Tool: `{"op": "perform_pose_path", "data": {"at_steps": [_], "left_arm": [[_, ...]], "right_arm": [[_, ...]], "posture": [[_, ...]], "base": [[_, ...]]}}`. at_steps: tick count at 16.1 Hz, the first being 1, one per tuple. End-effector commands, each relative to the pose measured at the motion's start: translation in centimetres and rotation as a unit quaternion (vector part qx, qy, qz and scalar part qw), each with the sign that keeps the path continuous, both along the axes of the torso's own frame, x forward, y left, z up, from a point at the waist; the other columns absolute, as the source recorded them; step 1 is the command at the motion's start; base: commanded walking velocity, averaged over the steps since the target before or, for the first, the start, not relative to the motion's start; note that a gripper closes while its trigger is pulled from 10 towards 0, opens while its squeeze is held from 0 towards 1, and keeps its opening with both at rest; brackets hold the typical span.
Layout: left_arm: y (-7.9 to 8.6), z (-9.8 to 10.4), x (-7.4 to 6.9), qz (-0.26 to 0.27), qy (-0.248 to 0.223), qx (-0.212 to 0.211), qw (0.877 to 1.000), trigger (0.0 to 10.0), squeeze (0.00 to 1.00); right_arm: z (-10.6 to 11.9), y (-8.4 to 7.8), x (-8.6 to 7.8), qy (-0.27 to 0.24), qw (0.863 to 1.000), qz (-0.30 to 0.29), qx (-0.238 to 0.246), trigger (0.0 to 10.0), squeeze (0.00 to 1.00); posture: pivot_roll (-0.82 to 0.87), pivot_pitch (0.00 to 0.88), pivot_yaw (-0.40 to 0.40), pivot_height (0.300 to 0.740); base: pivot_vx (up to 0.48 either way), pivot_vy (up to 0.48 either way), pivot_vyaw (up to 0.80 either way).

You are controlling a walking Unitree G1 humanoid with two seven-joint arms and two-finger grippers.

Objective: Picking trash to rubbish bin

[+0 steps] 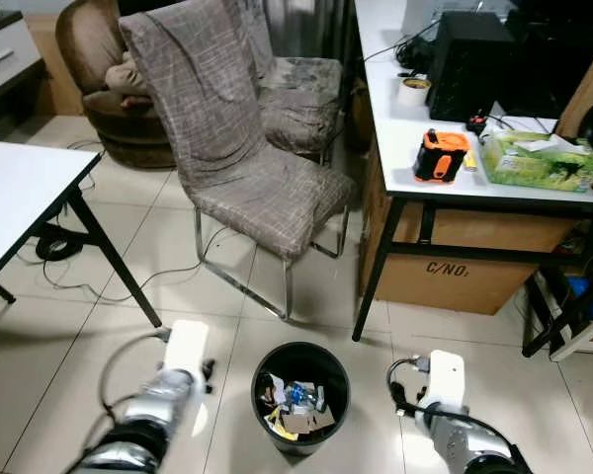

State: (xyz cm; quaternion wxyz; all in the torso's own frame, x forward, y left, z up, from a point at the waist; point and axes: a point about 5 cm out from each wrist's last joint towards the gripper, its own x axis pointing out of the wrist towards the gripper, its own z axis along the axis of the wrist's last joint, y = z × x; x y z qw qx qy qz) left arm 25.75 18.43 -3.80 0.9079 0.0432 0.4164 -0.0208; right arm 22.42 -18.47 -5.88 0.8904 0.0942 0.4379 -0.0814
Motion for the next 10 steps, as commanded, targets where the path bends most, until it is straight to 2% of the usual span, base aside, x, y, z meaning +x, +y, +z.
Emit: {"op": "perform_pose_path", "data": {"at_steps": [1,3,4,5,6,7,8,9,10], "left_arm": [[0.3,0.0,-0.1,0.008,0.004,0.005,1.000,10.0,0.00],[0.3,0.6,0.6,0.015,-0.027,-0.008,0.999,10.0,0.00],[1.1,2.2,1.6,0.025,-0.093,-0.020,0.995,10.0,0.00],[1.5,3.9,2.2,0.011,-0.141,0.005,0.990,10.0,0.00],[0.9,10.7,3.3,-0.043,-0.294,0.018,0.955,10.0,0.00],[0.3,14.7,3.6,-0.029,-0.353,-0.003,0.935,10.0,0.00],[-0.1,18.7,3.4,-0.030,-0.433,-0.005,0.901,10.0,0.00],[-0.3,19.8,3.2,-0.043,-0.451,0.016,0.891,10.0,0.00],[-0.7,20.4,2.2,-0.054,-0.456,0.034,0.888,10.0,0.00]], "right_arm": [[0.0,-0.1,0.1,0.000,1.000,-0.008,0.001,10.0,0.00],[0.5,-0.3,1.0,-0.025,1.000,0.004,-0.013,10.0,0.00],[3.2,-0.4,3.6,-0.125,0.985,0.067,-0.102,10.0,0.00],[5.1,-0.4,4.7,-0.183,0.971,0.065,-0.138,10.0,0.00],[10.5,-0.2,6.5,-0.310,0.926,0.099,-0.194,10.0,0.00],[13.3,0.8,7.0,-0.357,0.917,0.116,-0.136,10.0,0.00],[16.2,2.0,7.0,-0.411,0.899,0.120,-0.094,10.0,0.00],[17.3,2.8,6.9,-0.424,0.890,0.132,-0.099,10.0,0.00],[18.2,3.5,6.0,-0.440,0.883,0.129,-0.098,10.0,0.00]], "posture": [[-0.03,0.000,0.000,0.740],[-0.03,0.000,0.000,0.740],[-0.03,0.000,0.005,0.740],[-0.04,0.000,0.006,0.740],[-0.04,0.000,0.000,0.740],[-0.03,0.000,-0.008,0.740],[-0.02,0.000,-0.013,0.740],[-0.02,0.000,-0.010,0.740],[-0.02,0.000,-0.005,0.740]], "base": [[0.000,0.000,0.00],[0.000,0.000,0.00],[0.000,0.000,0.00],[0.000,0.000,0.00],[0.000,0.000,0.00],[0.000,0.000,0.00],[0.000,0.000,0.00],[0.000,0.000,0.00],[0.000,0.000,0.00]]}}
